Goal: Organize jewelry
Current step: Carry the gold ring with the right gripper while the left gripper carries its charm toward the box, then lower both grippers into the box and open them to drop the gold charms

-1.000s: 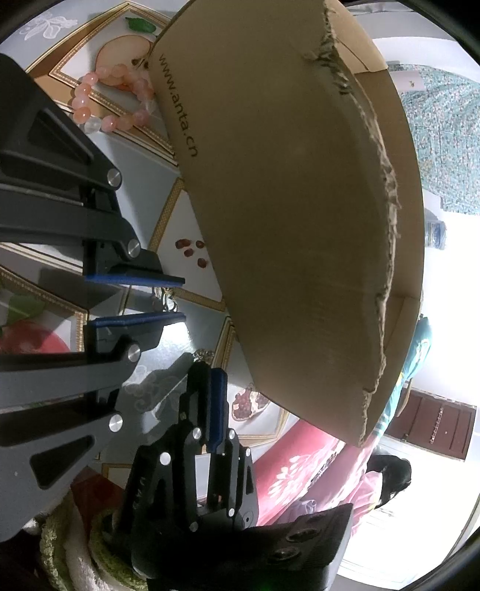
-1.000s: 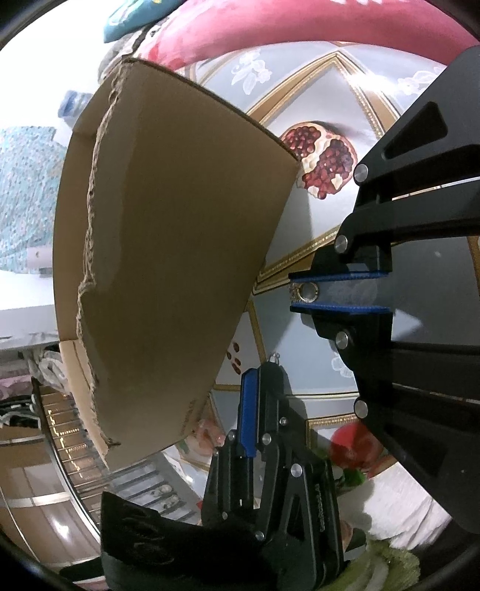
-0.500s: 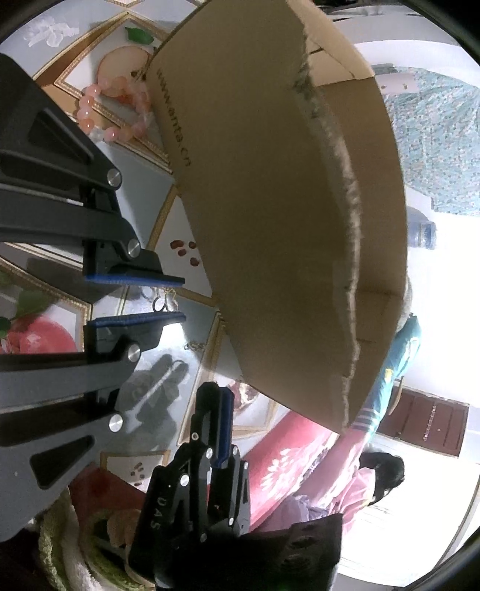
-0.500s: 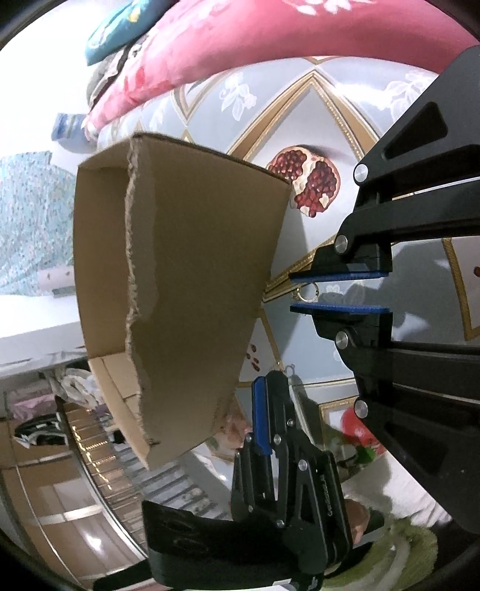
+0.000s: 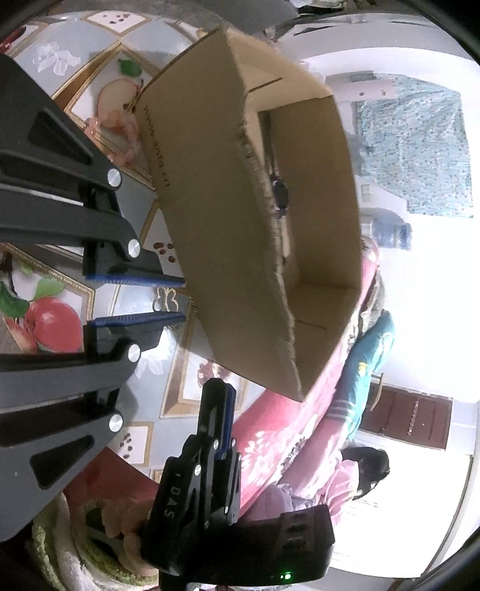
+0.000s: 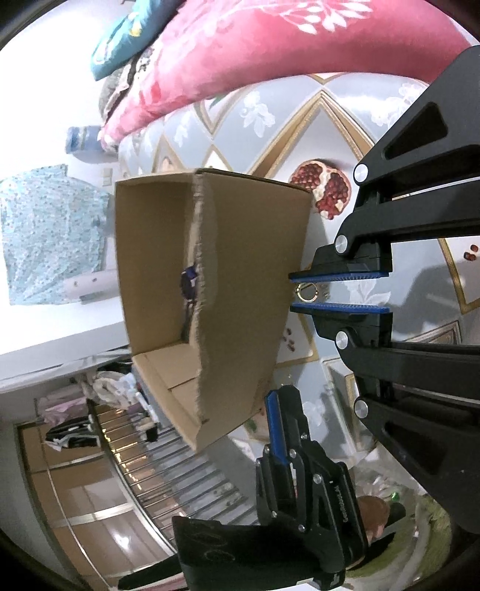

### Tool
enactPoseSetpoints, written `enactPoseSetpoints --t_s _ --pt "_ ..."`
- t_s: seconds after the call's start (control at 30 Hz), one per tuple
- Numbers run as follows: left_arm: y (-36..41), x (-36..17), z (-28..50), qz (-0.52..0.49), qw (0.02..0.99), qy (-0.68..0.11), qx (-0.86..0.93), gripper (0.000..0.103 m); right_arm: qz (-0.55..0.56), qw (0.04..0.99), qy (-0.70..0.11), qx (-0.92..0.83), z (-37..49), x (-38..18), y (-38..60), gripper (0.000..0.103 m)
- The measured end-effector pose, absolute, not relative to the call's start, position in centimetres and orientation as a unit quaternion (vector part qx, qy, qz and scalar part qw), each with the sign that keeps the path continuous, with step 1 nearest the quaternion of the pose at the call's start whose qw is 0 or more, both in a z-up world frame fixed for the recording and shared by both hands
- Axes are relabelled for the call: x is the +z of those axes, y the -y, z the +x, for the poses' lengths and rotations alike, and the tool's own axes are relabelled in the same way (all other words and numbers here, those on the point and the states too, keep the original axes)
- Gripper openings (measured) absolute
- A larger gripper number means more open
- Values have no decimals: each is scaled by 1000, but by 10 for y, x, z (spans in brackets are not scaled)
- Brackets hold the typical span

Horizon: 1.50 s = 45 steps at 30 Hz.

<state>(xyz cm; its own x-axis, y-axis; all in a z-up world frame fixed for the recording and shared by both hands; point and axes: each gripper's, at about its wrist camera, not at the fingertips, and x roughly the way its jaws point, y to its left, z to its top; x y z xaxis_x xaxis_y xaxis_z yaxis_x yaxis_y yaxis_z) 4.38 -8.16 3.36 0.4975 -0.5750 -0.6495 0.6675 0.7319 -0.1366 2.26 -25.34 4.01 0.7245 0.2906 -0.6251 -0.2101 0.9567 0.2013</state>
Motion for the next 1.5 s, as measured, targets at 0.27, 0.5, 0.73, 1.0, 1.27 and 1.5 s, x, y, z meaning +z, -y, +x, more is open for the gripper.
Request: enactPoseSetpoints --t_s 0.27,0.5,0.73,1.0,1.27,1.5 --pt "73 70 40 58 873 -314 -368 13 70 934 -314 156 31 70 256 9" --pt "71 103 67 42 884 -293 -361 13 84 934 -295 183 65 105 265 9" --pt "80 99 129 14 877 -348 -331 13 87 905 -365 201 130 100 263 9" --pt "78 60 195 -12 845 -455 -281 13 77 867 -458 180 192 73 257 9" --pt "75 41 208 -16 832 -484 -269 13 49 853 -487 183 213 56 243 9" --pt "74 39 210 -25 831 -486 -269 27 51 858 -479 176 215 59 248 10"
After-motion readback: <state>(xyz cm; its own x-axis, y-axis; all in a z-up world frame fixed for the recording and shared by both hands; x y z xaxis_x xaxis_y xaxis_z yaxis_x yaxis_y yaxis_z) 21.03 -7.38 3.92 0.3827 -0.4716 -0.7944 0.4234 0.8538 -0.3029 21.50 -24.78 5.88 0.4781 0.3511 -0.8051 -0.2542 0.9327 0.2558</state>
